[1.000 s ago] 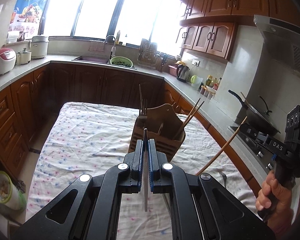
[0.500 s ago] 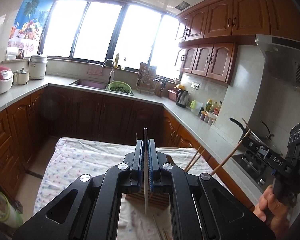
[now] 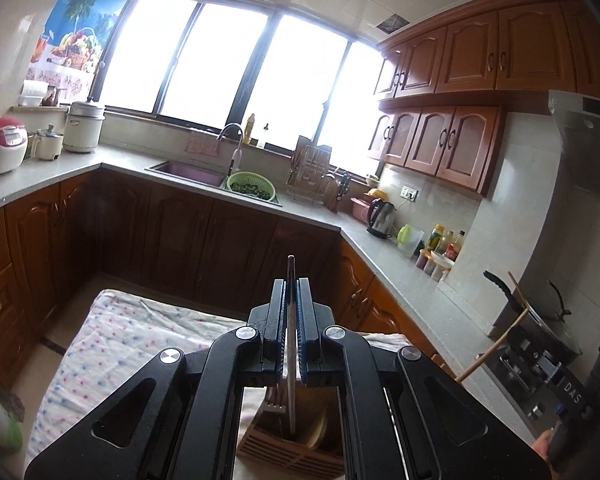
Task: Organize utensils
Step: 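Lift both held chopsticks and lower them into the wooden holder, then open both grippers to release the chopsticks inside the holder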
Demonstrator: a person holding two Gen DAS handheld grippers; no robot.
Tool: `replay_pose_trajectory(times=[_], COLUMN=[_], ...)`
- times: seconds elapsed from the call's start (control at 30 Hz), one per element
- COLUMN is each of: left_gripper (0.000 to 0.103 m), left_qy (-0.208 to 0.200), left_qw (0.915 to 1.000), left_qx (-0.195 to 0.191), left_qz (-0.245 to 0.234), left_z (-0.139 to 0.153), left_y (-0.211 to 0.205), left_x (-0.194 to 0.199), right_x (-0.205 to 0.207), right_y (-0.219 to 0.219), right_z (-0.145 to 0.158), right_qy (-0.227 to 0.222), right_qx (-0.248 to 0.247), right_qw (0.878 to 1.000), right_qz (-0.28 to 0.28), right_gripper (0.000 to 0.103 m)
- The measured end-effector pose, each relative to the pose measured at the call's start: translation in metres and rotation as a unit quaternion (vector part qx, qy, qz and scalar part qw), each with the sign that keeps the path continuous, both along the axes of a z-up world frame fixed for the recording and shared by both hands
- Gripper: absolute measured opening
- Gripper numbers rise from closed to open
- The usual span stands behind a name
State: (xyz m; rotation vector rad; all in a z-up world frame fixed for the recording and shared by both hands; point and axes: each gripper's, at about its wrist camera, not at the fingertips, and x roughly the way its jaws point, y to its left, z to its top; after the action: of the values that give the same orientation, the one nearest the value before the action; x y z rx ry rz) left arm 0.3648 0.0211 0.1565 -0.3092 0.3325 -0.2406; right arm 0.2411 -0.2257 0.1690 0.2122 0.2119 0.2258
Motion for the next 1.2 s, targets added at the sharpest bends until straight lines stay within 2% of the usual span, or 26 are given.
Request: replay_pose_trajectory(times=[0.23,0.53,0.63,1.13,1.2], left_gripper=[0.004,0.004,0.004,0.005,0.005], left_qy=[0.033,0.068,0.063,0.068,0.069], left_qw=[0.9992,0.9973,0.9971,0.996,0.9959], left_qx=[-0.004,0.027,0.042,0.058,0.057], left_qz=[0.022,0.005,0.007,0.0,-0.001], left_z=[-0.044,-0.084,-0.086,-0.082,-0.082], left_y=[-0.004,-0.018,-0.022,-0.024,-0.024], left_x=[0.021,0.035,0.034,0.037,0.037], right_x=[0.017,0.033,0.038,0.042,0.043], right_y=[0.006,0.005,0.002,-0.004,-0.005], right_z=[-0.035,-0.067,-0.071,-0.074,-0.074], right_qy=[0.032,0.078,0.088,0.102,0.103], right_qx=[-0.003,0.005,0.01,0.021,0.023], right_qw=[0.999,0.997,0.996,0.995,0.994], right_qz=[-0.001,0.001,-0.001,0.001,0.003], right_gripper=[0.005,0.005,0.005,0.005,0.01])
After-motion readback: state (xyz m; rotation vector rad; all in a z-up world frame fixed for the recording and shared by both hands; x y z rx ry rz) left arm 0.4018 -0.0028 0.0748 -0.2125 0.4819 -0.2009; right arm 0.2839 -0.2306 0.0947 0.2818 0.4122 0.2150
